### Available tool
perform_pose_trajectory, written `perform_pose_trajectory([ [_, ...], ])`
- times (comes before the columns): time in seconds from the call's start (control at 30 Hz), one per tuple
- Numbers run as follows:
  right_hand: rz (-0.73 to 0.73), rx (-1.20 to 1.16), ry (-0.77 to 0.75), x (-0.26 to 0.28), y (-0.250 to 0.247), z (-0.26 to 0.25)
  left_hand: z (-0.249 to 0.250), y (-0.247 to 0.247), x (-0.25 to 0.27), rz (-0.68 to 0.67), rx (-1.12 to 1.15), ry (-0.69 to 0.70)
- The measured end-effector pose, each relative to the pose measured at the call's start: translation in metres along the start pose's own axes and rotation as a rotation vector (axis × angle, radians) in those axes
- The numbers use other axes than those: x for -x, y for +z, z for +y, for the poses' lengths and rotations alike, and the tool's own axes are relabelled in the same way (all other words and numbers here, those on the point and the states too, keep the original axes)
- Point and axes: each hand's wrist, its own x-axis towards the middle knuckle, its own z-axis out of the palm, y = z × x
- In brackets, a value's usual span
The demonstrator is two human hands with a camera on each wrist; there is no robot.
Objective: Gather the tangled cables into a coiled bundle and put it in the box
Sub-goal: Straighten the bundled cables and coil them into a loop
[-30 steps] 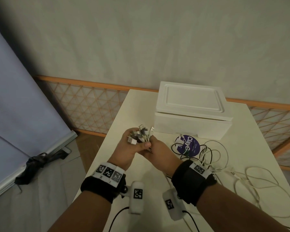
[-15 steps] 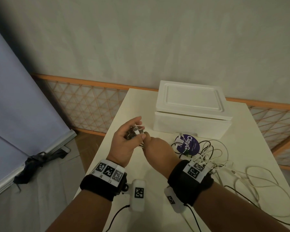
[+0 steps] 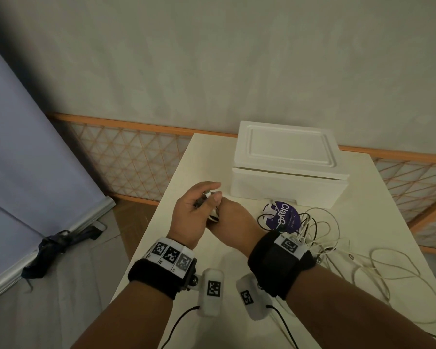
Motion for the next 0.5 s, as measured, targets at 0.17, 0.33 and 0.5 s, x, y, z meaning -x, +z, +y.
perform_pose_trajectory([
  [0.17,-0.033,-0.026,0.061,-0.004,-0.002,-0.003,0.002,0.008,0.004,0.102,0.059,-0.016],
  [0.33,0.004,-0.132,0.089,0.001,-0.003,-0.005,0.007,0.011,0.003,0.082,0.029,-0.036],
  [0.5,0.069,-0.167,0.008,0.001,0.0,-0.007,0.001,0.006,-0.001,0.02,-0.109,0.043],
])
